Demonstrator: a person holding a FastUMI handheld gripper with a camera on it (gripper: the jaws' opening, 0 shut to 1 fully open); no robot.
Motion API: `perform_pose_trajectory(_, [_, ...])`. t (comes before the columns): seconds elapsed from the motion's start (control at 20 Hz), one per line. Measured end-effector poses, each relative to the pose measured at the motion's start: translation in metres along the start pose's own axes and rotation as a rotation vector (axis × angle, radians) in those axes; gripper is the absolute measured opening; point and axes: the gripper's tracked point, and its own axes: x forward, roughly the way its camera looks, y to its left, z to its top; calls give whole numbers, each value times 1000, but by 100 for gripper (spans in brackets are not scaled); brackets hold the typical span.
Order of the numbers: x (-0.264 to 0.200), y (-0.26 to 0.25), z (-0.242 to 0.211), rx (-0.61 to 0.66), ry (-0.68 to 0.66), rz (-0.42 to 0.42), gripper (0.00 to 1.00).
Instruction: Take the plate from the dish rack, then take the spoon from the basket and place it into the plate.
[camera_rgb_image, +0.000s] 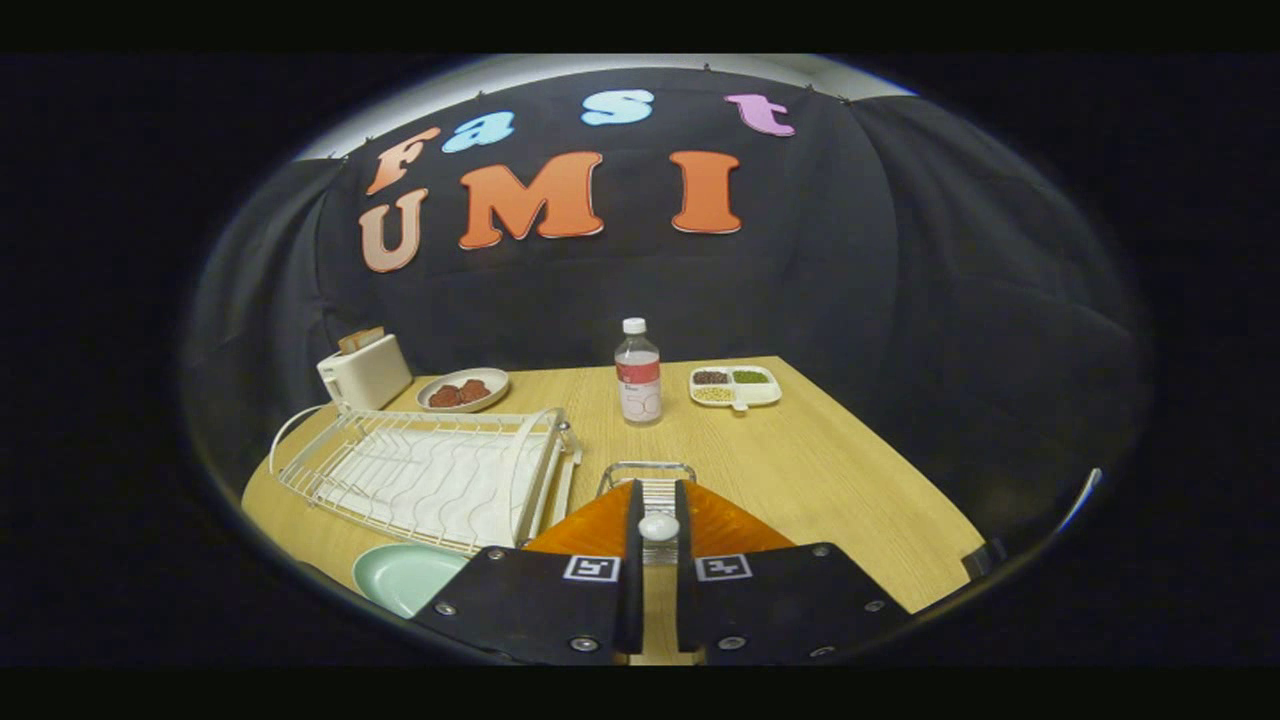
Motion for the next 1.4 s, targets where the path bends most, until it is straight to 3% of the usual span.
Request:
perform_pose_trajectory(0.4, [-49, 11, 66, -14, -103, 40, 13])
perform_pose_trajectory(0.7, [-87, 49, 84, -32, -116, 146, 13])
perform_pose_trajectory(1.05, [-109, 110, 36, -47, -29, 322, 13])
perform_pose_trajectory(1.4, [-98, 167, -17, -69, 53, 462, 13])
